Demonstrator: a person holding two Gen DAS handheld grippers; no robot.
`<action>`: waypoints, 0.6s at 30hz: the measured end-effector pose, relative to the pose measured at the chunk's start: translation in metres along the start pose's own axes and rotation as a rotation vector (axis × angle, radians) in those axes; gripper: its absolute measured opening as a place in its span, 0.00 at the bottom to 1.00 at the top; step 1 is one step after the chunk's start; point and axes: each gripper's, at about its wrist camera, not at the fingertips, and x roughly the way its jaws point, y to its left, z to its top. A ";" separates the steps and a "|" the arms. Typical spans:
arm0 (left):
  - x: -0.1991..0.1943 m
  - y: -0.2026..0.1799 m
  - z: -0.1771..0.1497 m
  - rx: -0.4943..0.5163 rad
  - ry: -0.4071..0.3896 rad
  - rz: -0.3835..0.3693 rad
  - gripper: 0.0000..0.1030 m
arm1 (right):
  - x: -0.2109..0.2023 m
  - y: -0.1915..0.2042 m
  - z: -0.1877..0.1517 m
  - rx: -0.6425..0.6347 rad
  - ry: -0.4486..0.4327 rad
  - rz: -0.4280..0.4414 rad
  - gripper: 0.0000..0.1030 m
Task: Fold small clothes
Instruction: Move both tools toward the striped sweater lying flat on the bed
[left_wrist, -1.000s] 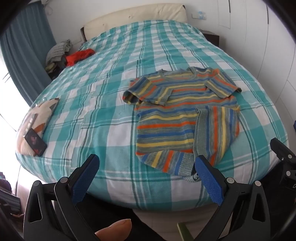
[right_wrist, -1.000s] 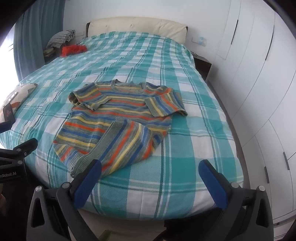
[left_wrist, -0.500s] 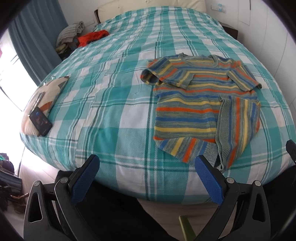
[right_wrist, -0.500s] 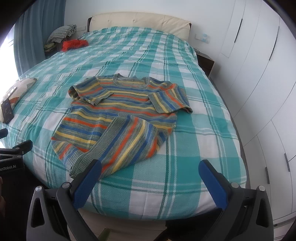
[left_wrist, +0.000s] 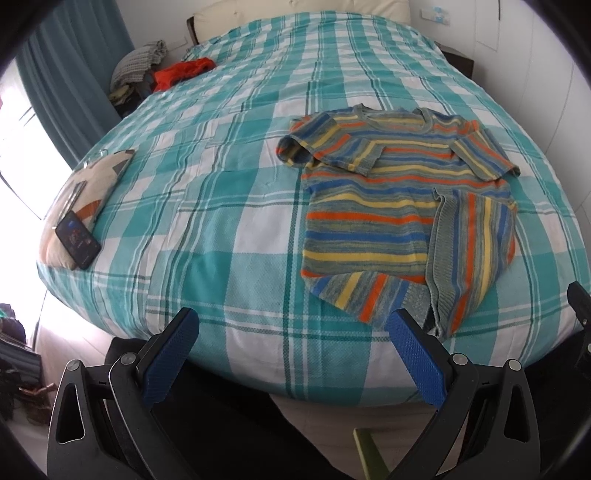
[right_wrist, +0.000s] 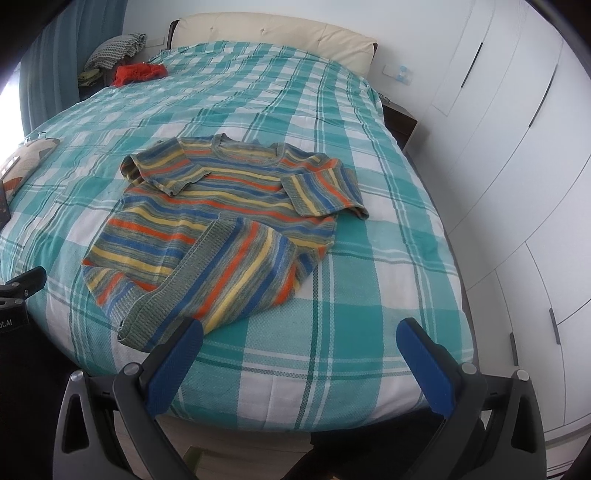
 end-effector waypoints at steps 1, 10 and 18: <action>0.000 0.000 0.000 0.000 0.000 0.001 1.00 | 0.000 0.000 0.000 -0.001 0.000 0.000 1.00; 0.001 0.001 -0.002 -0.003 0.004 -0.001 1.00 | 0.001 0.001 -0.001 -0.012 0.011 -0.008 1.00; 0.005 -0.003 -0.008 -0.002 0.015 -0.012 1.00 | 0.004 0.000 -0.002 -0.016 0.022 -0.017 1.00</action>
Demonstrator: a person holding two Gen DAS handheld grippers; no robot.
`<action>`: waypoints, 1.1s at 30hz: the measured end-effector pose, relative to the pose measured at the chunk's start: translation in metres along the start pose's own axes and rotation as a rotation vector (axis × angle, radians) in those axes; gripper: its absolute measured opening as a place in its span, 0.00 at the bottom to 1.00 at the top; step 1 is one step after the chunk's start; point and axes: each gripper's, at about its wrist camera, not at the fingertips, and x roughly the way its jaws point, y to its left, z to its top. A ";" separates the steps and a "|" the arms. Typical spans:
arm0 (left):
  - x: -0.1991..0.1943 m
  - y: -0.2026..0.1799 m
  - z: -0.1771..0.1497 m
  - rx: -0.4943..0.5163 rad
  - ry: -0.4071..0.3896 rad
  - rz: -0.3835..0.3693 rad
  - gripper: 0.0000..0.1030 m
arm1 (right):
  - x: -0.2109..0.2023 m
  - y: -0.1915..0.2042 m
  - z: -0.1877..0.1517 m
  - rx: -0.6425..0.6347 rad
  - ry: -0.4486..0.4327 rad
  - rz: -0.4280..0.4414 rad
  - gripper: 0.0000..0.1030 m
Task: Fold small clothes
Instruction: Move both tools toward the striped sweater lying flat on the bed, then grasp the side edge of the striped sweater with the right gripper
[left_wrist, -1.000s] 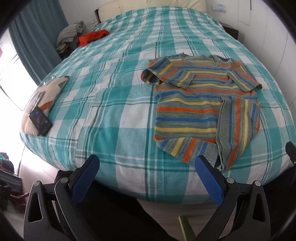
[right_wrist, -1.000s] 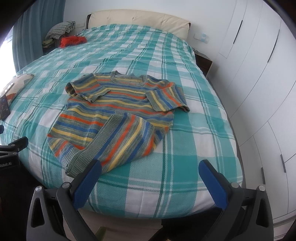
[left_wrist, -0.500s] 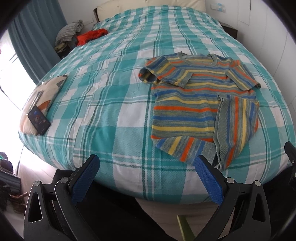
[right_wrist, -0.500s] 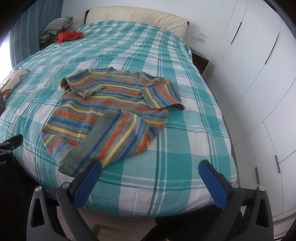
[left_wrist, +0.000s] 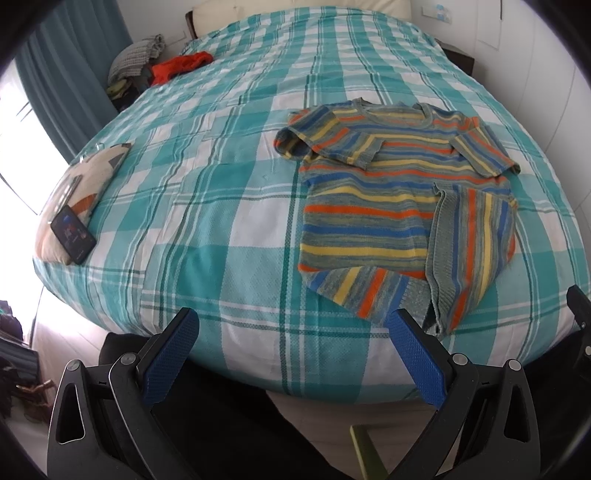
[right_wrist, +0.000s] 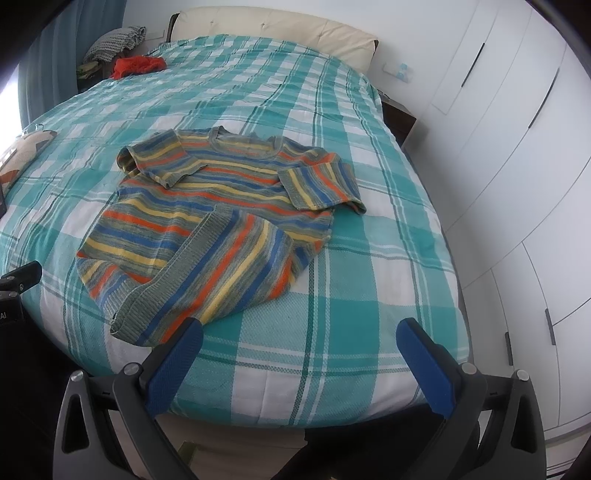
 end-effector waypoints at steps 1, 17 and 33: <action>0.002 0.001 0.003 -0.002 0.006 0.000 1.00 | 0.000 0.000 0.000 0.000 0.002 0.000 1.00; 0.022 0.025 -0.002 -0.049 0.054 0.036 1.00 | 0.094 0.044 0.052 -0.115 0.073 0.247 1.00; 0.030 0.077 -0.032 -0.131 0.085 -0.032 1.00 | 0.077 -0.035 -0.002 0.161 0.144 0.337 0.03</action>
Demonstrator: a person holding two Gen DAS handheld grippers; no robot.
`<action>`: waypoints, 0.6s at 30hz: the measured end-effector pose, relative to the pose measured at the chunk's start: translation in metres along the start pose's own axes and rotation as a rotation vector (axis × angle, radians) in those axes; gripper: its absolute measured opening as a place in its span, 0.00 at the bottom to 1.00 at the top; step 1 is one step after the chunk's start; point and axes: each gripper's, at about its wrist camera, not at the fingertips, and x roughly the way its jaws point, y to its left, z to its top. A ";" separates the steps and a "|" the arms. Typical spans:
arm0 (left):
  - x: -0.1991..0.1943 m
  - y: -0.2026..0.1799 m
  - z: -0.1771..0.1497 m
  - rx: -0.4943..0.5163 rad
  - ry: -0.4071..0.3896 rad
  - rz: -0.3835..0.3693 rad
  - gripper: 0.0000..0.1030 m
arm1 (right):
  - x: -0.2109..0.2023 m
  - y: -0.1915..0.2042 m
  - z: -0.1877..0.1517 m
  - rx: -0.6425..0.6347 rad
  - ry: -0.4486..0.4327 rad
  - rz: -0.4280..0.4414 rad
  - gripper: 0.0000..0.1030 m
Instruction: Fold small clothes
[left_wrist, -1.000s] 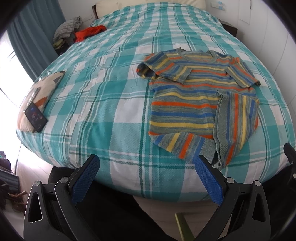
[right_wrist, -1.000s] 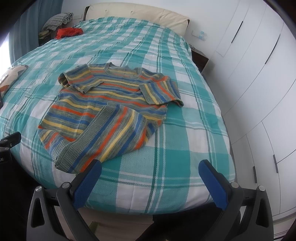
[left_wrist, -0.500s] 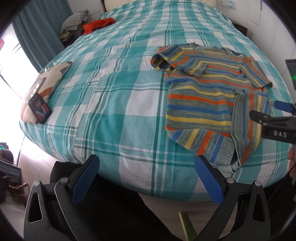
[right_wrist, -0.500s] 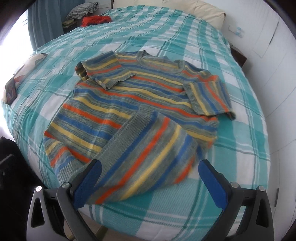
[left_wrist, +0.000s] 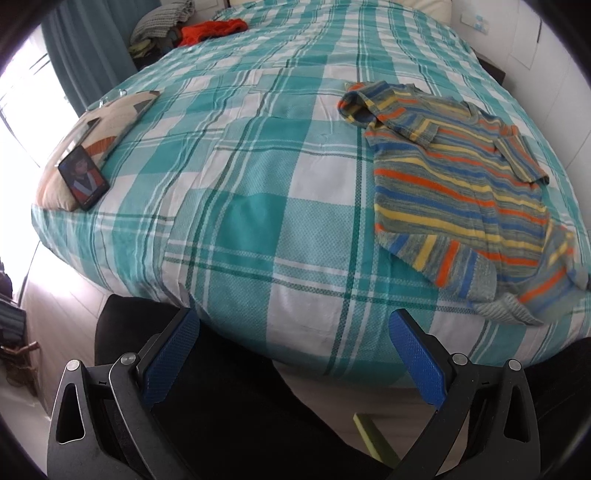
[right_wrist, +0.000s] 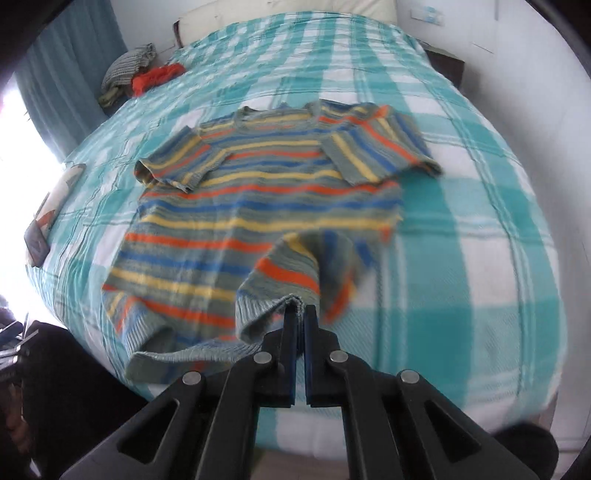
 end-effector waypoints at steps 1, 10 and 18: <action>0.003 -0.002 0.000 0.003 0.004 -0.013 1.00 | -0.009 -0.014 -0.020 0.027 0.037 -0.032 0.03; 0.045 -0.028 0.020 -0.102 0.121 -0.298 0.99 | -0.015 -0.073 -0.090 0.256 0.169 -0.096 0.46; 0.021 0.002 0.021 -0.165 0.068 -0.247 0.99 | 0.030 0.047 0.019 0.019 -0.007 0.493 0.60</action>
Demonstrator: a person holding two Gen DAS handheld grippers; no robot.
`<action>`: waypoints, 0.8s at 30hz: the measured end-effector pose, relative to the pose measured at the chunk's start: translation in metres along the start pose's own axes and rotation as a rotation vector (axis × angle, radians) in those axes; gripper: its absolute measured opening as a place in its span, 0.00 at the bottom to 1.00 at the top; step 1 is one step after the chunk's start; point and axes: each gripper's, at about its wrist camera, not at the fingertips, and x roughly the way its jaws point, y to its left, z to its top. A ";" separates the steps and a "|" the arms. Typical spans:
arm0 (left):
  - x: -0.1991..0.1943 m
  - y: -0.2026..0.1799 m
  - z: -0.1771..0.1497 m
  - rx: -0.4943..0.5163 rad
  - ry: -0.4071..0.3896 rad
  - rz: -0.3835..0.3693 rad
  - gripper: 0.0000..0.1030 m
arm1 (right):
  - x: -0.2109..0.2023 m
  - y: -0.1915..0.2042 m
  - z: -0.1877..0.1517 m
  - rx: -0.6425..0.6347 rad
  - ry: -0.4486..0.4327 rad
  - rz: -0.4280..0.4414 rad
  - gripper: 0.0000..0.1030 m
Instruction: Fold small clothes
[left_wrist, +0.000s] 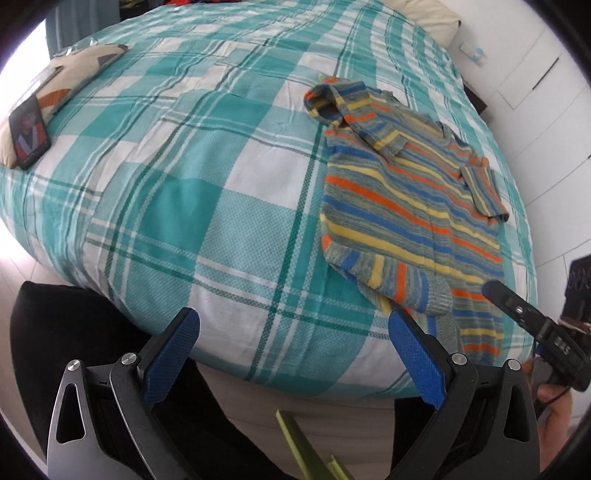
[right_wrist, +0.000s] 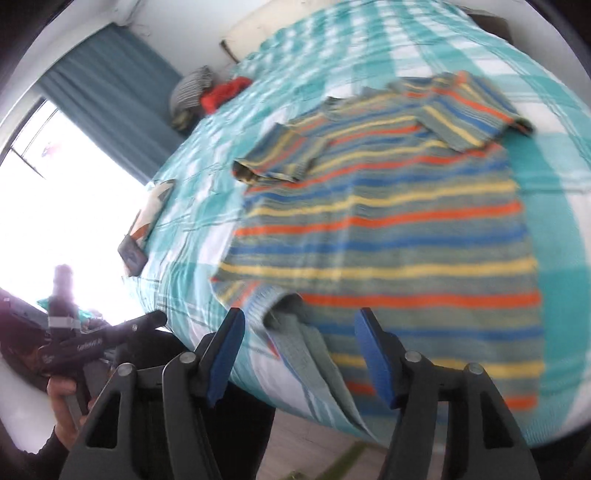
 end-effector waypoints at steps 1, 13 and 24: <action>-0.005 0.008 -0.001 -0.018 -0.005 0.008 0.99 | 0.023 0.008 0.008 -0.027 0.027 0.017 0.60; 0.036 0.048 -0.003 -0.049 0.058 0.078 0.99 | 0.024 0.091 -0.093 -0.176 0.414 0.483 0.61; 0.101 -0.019 -0.048 0.211 0.176 0.045 0.39 | -0.033 -0.140 -0.070 0.132 0.394 -0.258 0.59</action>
